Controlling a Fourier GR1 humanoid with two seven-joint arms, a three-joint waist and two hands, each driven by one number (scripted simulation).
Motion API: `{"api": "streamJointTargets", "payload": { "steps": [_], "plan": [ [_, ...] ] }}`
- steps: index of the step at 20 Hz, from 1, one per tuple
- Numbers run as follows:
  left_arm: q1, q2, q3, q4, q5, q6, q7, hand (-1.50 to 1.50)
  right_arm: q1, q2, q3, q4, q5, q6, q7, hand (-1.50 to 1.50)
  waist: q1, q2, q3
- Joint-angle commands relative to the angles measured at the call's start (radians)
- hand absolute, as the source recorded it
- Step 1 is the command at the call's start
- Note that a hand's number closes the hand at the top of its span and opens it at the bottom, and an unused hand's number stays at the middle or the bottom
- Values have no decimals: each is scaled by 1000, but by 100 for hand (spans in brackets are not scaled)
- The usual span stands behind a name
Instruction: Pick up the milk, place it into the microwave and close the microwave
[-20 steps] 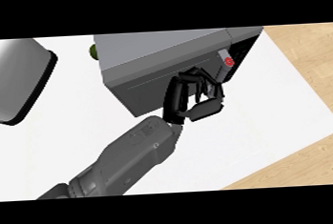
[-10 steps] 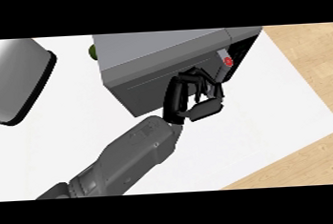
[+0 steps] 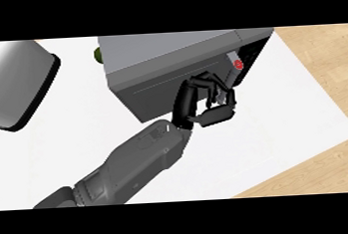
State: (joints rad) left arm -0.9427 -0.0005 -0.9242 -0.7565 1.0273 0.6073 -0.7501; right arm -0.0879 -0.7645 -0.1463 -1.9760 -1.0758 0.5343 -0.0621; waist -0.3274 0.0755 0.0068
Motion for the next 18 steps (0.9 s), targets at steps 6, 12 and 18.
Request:
{"api": "streamJointTargets", "payload": {
  "steps": [6,12,18],
  "plan": [
    [-30,0,10,158,53,57,97,150,2,-20,-13,-8,-61,33,8,-150,25,5,-4],
    [-3,0,10,182,99,79,113,150,19,-45,-45,-30,-68,15,22,-150,58,-5,-9],
    [19,0,-15,184,131,42,98,-150,59,-51,-61,-47,-79,16,31,-150,80,-8,-8]
  ]
}}
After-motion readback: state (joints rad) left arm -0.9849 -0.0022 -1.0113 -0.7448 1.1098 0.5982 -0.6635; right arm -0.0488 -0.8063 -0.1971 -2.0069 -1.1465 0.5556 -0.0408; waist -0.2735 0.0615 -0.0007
